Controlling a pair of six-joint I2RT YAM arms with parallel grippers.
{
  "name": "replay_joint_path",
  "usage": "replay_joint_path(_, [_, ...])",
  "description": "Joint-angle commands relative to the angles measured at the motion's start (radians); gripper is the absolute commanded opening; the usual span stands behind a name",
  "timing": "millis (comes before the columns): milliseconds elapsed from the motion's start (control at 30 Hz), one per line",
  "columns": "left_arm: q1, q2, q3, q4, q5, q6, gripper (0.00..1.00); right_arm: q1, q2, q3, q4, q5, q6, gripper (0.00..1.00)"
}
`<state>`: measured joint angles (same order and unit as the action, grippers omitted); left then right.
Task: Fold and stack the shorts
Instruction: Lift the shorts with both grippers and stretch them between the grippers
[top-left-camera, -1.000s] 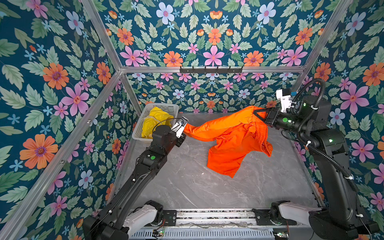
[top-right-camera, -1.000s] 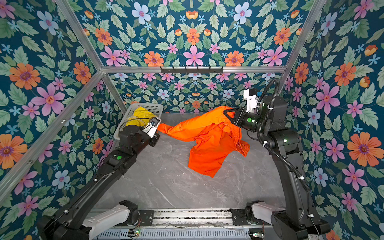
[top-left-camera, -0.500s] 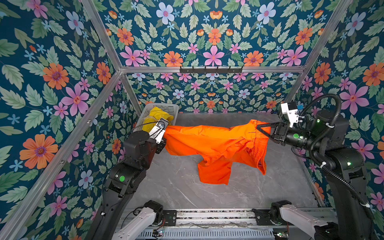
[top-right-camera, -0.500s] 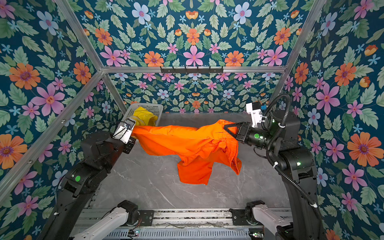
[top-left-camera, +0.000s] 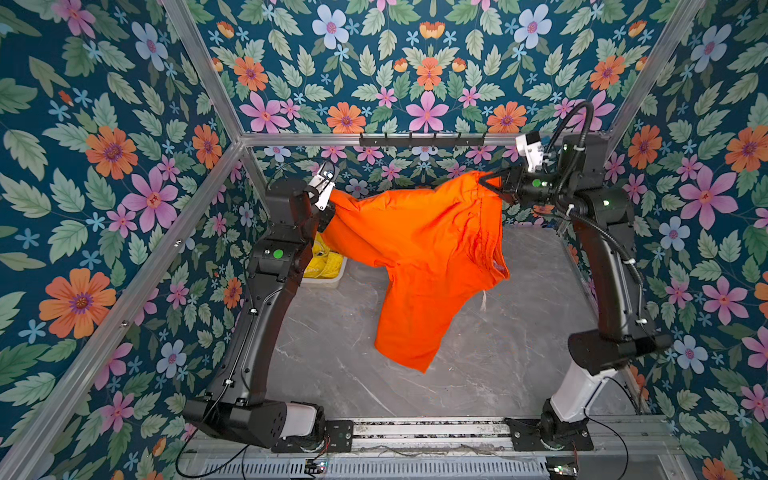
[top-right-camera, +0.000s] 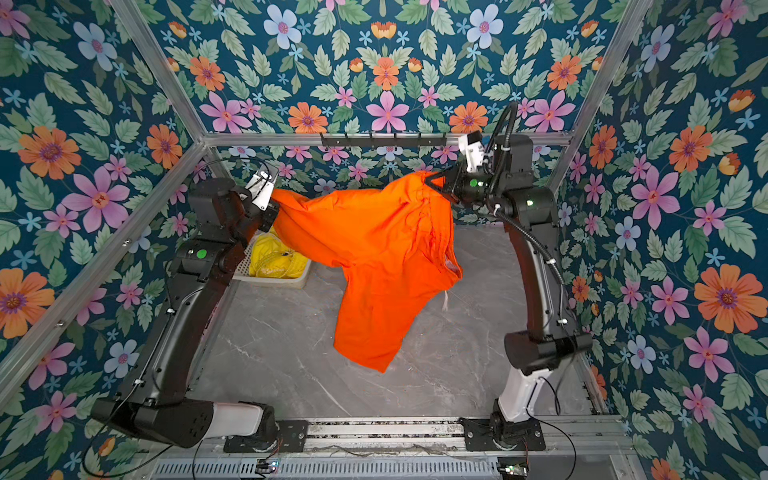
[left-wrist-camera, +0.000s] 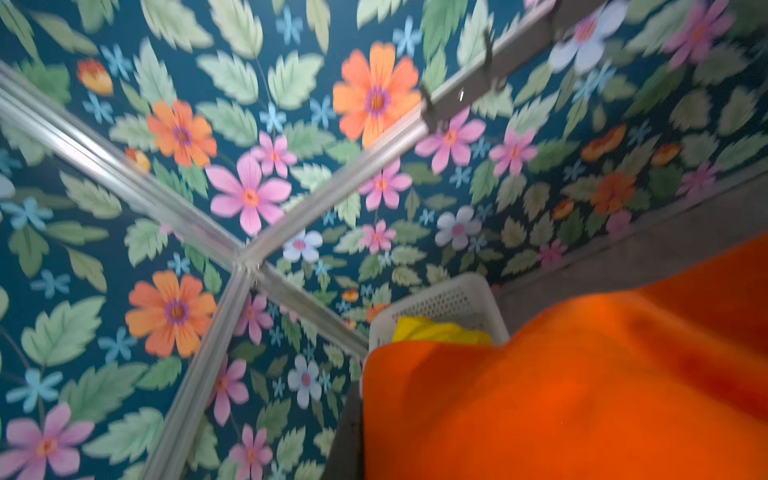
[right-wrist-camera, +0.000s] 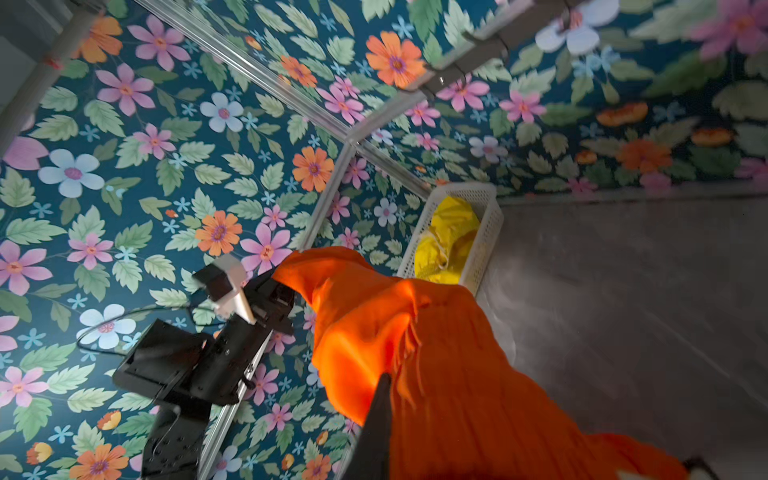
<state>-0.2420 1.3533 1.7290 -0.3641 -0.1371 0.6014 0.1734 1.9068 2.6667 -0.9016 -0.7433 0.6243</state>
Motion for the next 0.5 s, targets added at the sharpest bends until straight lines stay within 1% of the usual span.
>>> replay_joint_path(0, [0.004, -0.08, -0.029, 0.152, 0.123, 0.025, 0.0, -0.01, 0.063, 0.281, -0.129, -0.056, -0.058, 0.0])
replay_joint_path(33, [0.005, -0.131, -0.084, 0.19, 0.146, 0.044, 0.0, -0.021, 0.043, 0.263, -0.136, -0.075, -0.063, 0.0])
replay_joint_path(67, [0.005, -0.173, -0.138, 0.214, 0.167, 0.062, 0.0, -0.023, 0.004, 0.196, -0.137, -0.087, -0.077, 0.0])
replay_joint_path(100, [0.005, -0.223, -0.206, 0.228, 0.187, 0.087, 0.0, -0.024, -0.057, 0.065, -0.121, -0.089, -0.096, 0.0])
replay_joint_path(167, [0.002, -0.302, -0.326, 0.229, 0.185, 0.118, 0.0, -0.028, -0.223, -0.298, 0.017, -0.103, -0.093, 0.0])
replay_joint_path(233, [0.001, -0.368, -0.455, 0.18, 0.169, 0.143, 0.0, -0.06, -0.399, -0.669, 0.231, -0.12, -0.024, 0.0])
replay_joint_path(267, [0.001, -0.388, -0.506, 0.16, 0.164, 0.147, 0.0, -0.081, -0.444, -0.796, 0.288, -0.132, 0.007, 0.0])
replay_joint_path(333, [-0.005, -0.435, -0.64, 0.115, 0.175, 0.152, 0.0, -0.12, -0.506, -1.003, 0.315, -0.146, 0.015, 0.0])
replay_joint_path(467, [-0.055, -0.482, -0.868, 0.061, 0.216, 0.148, 0.0, -0.161, -0.541, -1.327, 0.287, -0.155, -0.029, 0.0])
